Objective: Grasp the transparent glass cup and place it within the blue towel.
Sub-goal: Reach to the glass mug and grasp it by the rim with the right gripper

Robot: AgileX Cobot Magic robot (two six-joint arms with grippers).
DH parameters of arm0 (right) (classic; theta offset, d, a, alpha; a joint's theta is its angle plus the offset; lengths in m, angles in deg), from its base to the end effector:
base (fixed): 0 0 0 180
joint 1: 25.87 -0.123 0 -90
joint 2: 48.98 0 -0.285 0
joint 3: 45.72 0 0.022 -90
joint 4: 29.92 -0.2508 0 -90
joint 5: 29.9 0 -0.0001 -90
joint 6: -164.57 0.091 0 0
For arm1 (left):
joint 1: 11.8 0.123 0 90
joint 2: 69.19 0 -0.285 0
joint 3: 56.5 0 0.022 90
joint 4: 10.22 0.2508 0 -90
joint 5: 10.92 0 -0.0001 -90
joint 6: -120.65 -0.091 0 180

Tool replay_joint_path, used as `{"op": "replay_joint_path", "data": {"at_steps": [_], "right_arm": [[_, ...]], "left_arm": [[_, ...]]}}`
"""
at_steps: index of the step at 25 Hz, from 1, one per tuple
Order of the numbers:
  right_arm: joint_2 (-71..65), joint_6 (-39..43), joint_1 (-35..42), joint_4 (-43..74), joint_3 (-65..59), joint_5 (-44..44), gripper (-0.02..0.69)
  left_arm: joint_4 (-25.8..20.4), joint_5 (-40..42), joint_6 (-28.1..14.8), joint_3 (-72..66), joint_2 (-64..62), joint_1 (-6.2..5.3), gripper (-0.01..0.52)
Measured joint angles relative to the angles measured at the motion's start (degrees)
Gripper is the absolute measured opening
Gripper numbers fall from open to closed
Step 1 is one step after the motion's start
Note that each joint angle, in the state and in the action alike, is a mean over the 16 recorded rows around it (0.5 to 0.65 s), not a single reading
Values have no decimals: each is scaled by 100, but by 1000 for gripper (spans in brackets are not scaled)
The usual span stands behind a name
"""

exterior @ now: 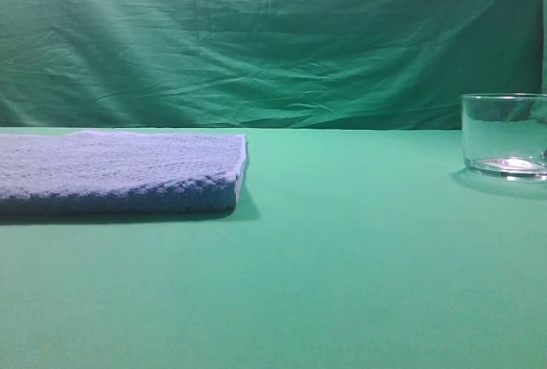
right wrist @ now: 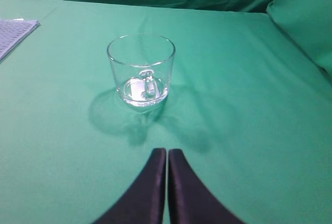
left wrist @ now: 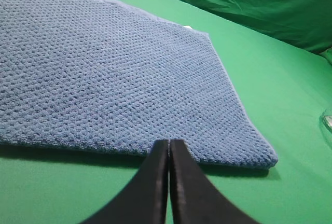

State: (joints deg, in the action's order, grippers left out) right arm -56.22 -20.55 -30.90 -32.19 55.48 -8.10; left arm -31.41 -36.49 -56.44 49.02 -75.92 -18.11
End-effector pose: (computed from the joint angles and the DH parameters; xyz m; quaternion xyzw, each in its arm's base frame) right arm 0.0522 0.0059 0.1702 -0.0610 0.8058 0.0163 0.5888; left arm 0.0463 -0.0194 0.1927 -0.0624 0.7912 -0.2092 0.5712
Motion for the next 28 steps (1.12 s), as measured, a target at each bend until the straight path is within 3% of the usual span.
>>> {"op": "replay_joint_path", "data": {"at_steps": [19,28], "right_arm": [[-515,89,0,-248,618,-1737,0],[-2577,94,0,-313,2057,-1052,0]], "left_arm": [[0,0,0,0,0,0,0],[0,0,0,0,0,0,0]]}}
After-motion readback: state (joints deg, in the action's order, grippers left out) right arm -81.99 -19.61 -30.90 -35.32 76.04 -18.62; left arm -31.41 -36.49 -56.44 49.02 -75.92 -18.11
